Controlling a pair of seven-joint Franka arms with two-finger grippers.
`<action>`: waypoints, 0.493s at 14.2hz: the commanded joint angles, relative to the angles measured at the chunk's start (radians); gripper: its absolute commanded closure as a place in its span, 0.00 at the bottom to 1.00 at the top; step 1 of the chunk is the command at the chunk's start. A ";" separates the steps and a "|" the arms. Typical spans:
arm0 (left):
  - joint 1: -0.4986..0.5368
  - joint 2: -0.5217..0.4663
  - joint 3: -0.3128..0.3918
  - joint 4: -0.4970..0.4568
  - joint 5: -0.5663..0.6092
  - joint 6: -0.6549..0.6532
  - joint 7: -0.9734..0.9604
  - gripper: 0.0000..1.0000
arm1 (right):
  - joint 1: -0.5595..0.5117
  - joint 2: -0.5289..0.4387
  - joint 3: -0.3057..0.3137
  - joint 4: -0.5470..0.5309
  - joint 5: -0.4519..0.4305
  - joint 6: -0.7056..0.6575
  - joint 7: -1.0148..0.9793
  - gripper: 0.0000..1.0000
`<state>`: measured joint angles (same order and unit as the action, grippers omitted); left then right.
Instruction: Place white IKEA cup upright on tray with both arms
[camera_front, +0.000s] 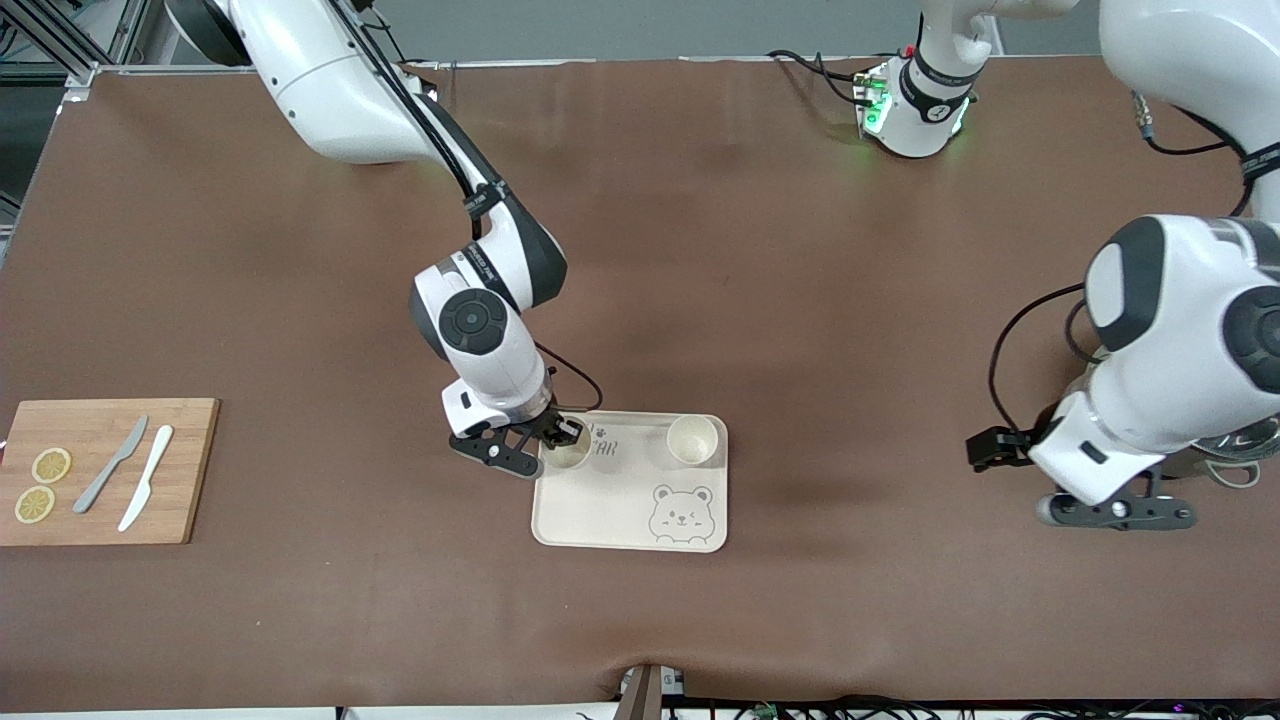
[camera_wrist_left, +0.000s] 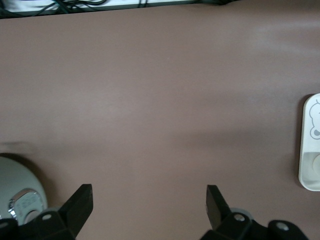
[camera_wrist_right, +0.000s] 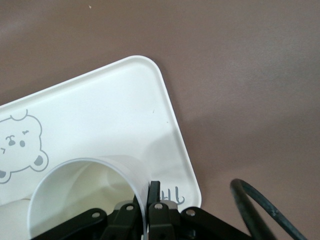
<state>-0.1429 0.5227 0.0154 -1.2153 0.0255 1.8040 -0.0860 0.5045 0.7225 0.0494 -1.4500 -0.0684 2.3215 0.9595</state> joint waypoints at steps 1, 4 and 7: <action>0.025 -0.058 -0.005 -0.032 -0.021 -0.041 0.025 0.00 | 0.023 0.073 -0.013 0.098 -0.042 -0.007 0.067 1.00; 0.037 -0.110 -0.006 -0.047 -0.021 -0.077 0.023 0.00 | 0.028 0.098 -0.013 0.109 -0.060 0.018 0.091 1.00; 0.037 -0.191 -0.006 -0.108 -0.027 -0.087 0.022 0.00 | 0.028 0.123 -0.013 0.111 -0.100 0.045 0.128 1.00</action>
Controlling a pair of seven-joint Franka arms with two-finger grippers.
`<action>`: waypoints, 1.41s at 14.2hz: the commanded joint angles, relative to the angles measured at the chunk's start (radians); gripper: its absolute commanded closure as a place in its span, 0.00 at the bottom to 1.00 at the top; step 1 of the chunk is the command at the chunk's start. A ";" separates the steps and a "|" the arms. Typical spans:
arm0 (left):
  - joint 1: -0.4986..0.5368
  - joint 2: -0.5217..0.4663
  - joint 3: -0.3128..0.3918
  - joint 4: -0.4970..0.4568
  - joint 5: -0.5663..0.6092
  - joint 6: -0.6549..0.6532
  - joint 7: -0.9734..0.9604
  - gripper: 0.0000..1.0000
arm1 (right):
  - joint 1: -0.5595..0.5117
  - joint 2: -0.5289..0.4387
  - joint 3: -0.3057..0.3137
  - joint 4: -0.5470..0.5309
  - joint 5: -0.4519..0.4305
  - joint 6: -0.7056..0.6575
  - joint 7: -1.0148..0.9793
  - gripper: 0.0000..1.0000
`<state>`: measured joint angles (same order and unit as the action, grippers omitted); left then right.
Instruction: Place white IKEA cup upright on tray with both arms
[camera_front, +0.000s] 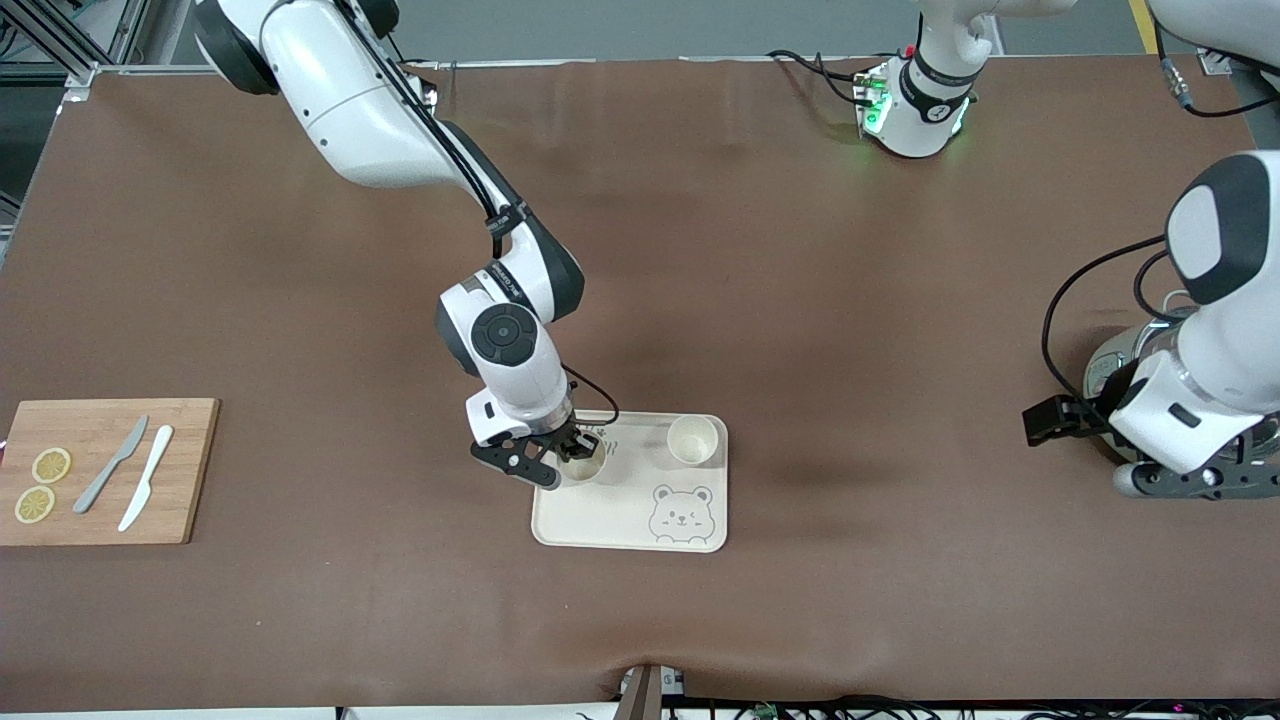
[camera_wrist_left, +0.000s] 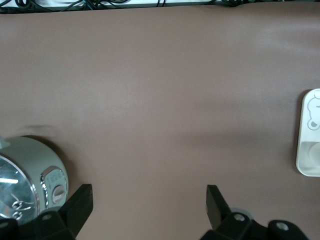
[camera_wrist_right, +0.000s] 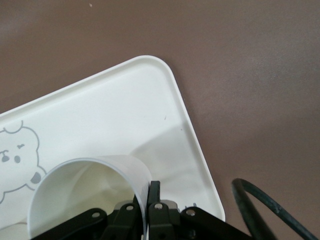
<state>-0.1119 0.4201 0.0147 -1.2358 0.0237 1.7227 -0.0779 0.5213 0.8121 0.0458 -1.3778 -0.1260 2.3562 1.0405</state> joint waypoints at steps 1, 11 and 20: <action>0.008 -0.121 -0.004 -0.114 -0.042 -0.008 0.012 0.00 | 0.013 0.036 -0.009 0.039 -0.044 0.014 0.052 1.00; 0.032 -0.372 -0.001 -0.304 -0.056 -0.052 0.070 0.00 | 0.022 0.059 -0.009 0.037 -0.060 0.049 0.069 1.00; 0.044 -0.432 -0.001 -0.343 -0.053 -0.054 0.115 0.00 | 0.014 0.053 -0.007 0.037 -0.073 0.046 0.058 0.00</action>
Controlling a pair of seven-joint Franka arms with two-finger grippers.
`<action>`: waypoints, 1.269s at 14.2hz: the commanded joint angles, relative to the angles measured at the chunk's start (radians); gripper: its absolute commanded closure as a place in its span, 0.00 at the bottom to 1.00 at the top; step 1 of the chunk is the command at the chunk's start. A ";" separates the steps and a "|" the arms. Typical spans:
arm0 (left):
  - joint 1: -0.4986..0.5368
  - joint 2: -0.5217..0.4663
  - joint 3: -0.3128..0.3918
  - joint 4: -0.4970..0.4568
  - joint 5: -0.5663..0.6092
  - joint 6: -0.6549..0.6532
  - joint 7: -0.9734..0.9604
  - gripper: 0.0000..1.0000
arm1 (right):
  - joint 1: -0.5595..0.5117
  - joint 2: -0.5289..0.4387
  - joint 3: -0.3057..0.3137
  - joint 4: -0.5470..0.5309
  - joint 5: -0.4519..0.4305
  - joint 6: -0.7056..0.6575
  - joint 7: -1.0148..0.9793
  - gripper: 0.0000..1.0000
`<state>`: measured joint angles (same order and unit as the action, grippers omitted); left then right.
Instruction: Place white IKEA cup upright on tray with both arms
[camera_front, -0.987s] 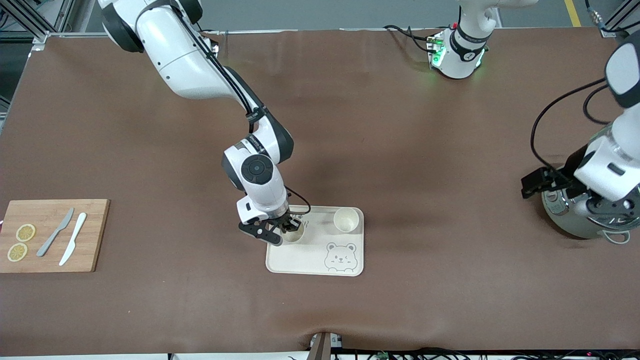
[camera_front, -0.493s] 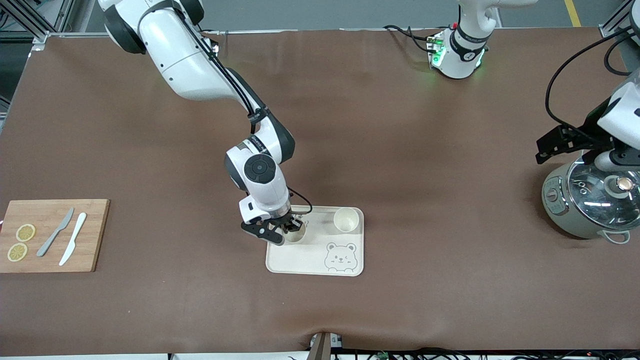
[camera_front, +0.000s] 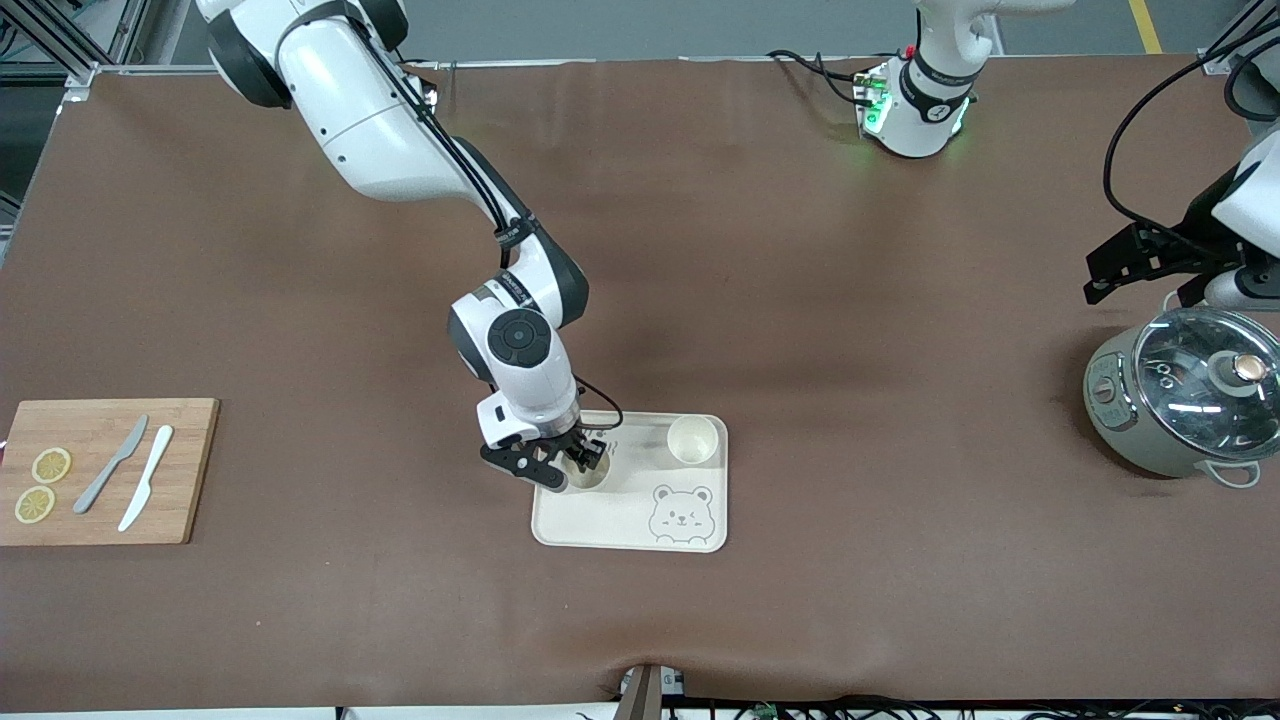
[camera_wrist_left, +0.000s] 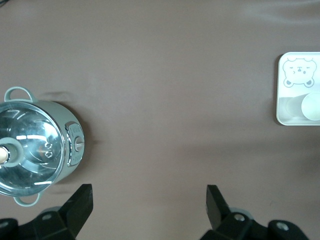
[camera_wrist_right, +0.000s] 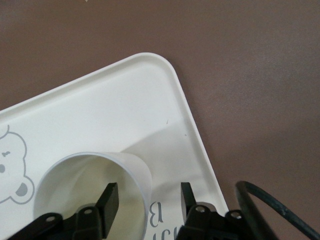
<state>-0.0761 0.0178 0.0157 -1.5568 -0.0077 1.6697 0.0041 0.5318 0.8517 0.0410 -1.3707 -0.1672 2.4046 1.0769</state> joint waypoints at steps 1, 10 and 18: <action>0.009 -0.035 -0.002 -0.019 -0.018 0.001 0.034 0.00 | 0.001 0.010 -0.003 0.030 -0.032 -0.007 0.018 0.00; 0.004 0.000 -0.005 -0.008 -0.009 0.009 0.060 0.00 | -0.035 -0.215 0.008 0.032 0.023 -0.341 -0.133 0.00; 0.002 0.034 -0.008 -0.005 -0.012 0.008 0.056 0.00 | -0.223 -0.499 0.005 0.033 0.147 -0.698 -0.506 0.00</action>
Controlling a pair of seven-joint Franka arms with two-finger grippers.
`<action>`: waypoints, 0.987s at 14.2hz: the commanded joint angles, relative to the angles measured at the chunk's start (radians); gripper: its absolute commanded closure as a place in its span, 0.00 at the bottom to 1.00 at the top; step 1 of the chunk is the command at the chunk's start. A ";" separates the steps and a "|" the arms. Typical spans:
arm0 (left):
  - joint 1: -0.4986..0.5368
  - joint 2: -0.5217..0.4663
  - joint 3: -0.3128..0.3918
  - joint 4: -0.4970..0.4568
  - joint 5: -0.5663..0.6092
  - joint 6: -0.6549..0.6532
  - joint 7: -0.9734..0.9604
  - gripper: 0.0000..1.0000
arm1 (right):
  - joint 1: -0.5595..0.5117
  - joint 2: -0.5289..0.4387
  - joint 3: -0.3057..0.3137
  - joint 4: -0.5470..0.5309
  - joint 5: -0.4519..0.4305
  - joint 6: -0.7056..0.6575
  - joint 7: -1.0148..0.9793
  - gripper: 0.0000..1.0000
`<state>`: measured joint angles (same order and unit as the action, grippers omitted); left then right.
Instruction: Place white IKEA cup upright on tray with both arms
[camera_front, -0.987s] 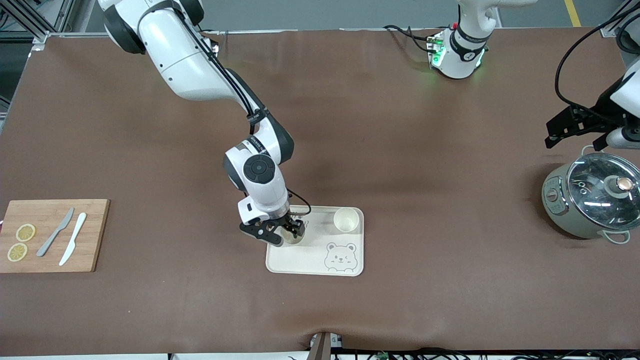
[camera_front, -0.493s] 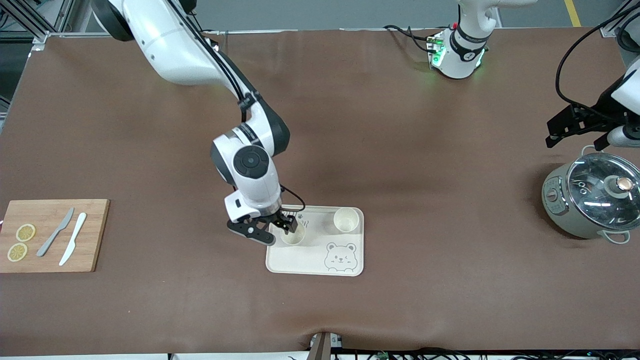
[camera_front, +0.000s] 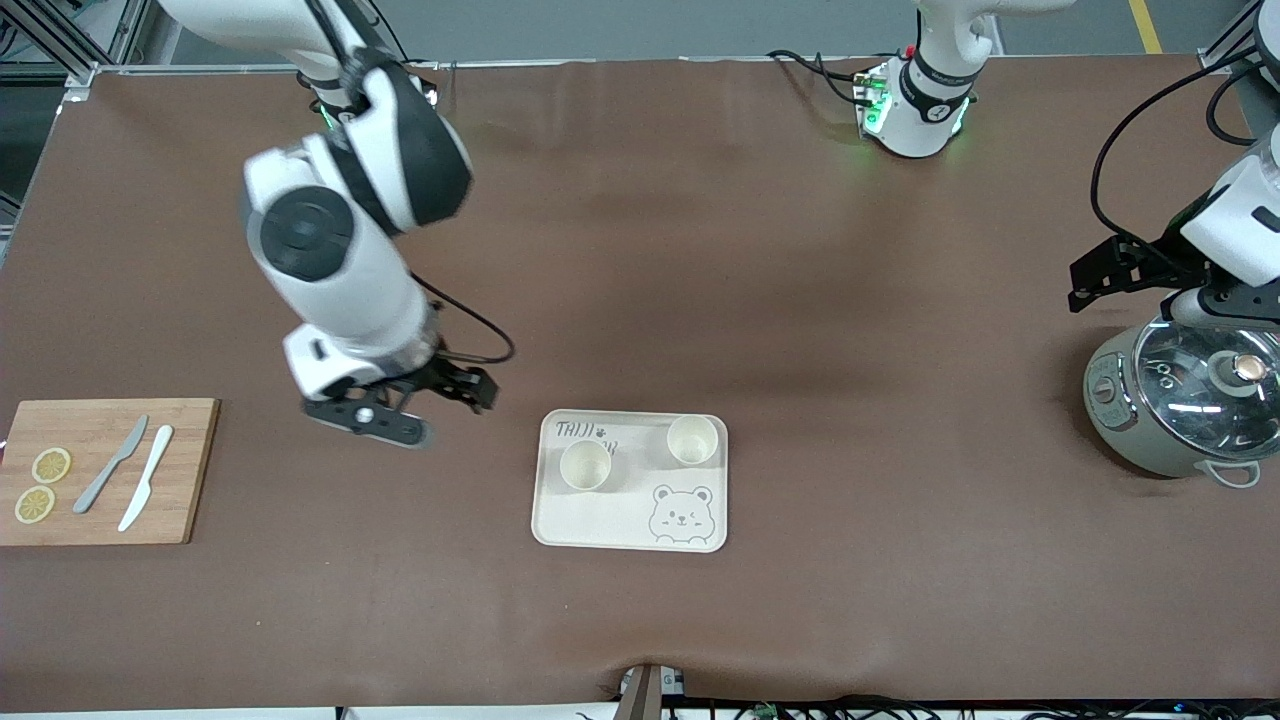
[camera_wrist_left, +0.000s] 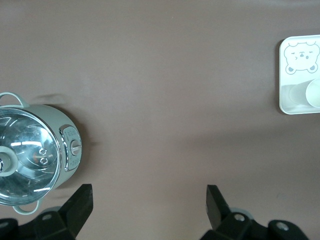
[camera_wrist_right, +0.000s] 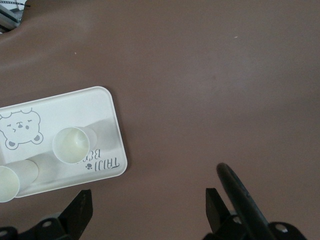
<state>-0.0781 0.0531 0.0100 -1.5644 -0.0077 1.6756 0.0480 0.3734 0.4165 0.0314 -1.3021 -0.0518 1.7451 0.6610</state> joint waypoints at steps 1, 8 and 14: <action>0.003 0.001 -0.002 0.003 -0.012 0.004 0.007 0.00 | -0.100 -0.088 0.015 -0.036 0.039 -0.077 -0.151 0.00; -0.002 0.008 -0.004 0.017 -0.009 0.004 0.016 0.00 | -0.327 -0.146 0.012 -0.036 0.059 -0.171 -0.509 0.00; 0.001 0.008 -0.008 0.017 -0.009 0.004 0.018 0.00 | -0.390 -0.146 0.010 -0.036 0.056 -0.182 -0.597 0.00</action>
<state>-0.0803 0.0569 0.0039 -1.5602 -0.0077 1.6796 0.0481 -0.0041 0.2937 0.0270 -1.3142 -0.0105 1.5661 0.0792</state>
